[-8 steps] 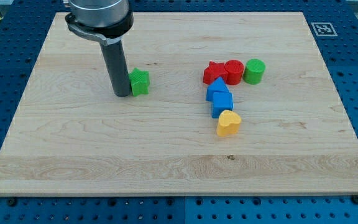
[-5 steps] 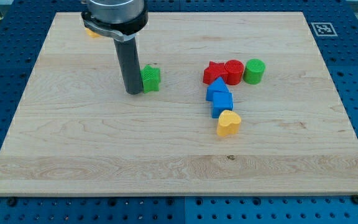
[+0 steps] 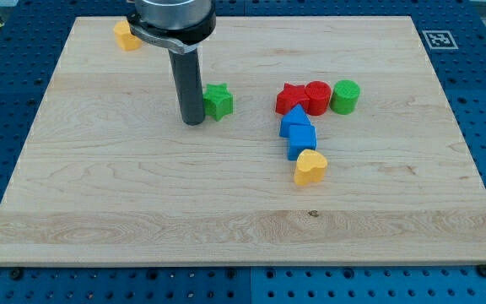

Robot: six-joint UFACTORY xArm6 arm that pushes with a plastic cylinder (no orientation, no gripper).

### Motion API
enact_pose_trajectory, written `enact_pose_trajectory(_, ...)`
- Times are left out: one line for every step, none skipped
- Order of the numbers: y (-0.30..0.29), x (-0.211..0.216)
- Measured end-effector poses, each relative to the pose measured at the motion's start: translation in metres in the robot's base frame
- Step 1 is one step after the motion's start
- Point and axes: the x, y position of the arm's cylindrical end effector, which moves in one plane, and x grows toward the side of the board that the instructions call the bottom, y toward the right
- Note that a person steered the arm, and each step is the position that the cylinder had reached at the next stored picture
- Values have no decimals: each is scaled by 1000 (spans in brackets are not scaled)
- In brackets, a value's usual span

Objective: Slide the green star close to the left side of the red star

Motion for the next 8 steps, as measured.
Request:
enact_pose_trajectory(0, 0)
enact_pose_trajectory(0, 0)
enact_pose_trajectory(0, 0)
enact_pose_trajectory(-18, -2)
enact_pose_trajectory(-18, -18)
enact_pose_trajectory(-18, -22)
enact_pose_trajectory(-7, -31)
enact_pose_trajectory(3, -31)
